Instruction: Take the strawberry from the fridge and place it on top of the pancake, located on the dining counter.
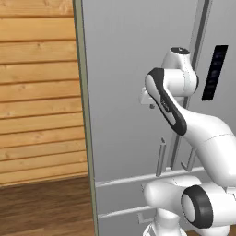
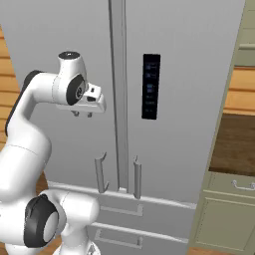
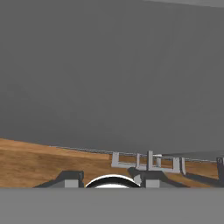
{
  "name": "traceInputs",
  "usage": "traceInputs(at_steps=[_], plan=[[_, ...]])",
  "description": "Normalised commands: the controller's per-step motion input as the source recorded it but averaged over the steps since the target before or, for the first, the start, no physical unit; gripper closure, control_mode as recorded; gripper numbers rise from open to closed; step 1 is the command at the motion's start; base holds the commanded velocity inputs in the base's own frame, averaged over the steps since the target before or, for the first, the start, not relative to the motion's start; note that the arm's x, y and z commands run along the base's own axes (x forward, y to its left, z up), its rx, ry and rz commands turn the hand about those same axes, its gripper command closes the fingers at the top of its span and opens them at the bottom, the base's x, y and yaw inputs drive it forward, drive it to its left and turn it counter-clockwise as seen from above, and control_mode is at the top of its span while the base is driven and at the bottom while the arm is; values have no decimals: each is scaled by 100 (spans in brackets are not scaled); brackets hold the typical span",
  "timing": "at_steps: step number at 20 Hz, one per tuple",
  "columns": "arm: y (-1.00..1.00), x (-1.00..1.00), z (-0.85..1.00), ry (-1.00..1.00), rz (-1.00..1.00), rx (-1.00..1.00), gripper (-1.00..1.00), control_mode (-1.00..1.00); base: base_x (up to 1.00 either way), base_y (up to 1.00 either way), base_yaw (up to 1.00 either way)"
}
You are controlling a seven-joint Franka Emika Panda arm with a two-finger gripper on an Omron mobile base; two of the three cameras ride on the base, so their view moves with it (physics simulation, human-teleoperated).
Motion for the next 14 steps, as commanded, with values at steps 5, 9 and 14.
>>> traceInputs(at_steps=[5, 9, 14], plan=[[0, 0, 0, 0, 0, 0, -100, 100, -13, 0, 0], [0, 0, 0, 0, 0, 0, -100, 100, -53, -7, 0], [0, 0, 0, 0, 0, 0, -100, 100, -57, -28, 0]])
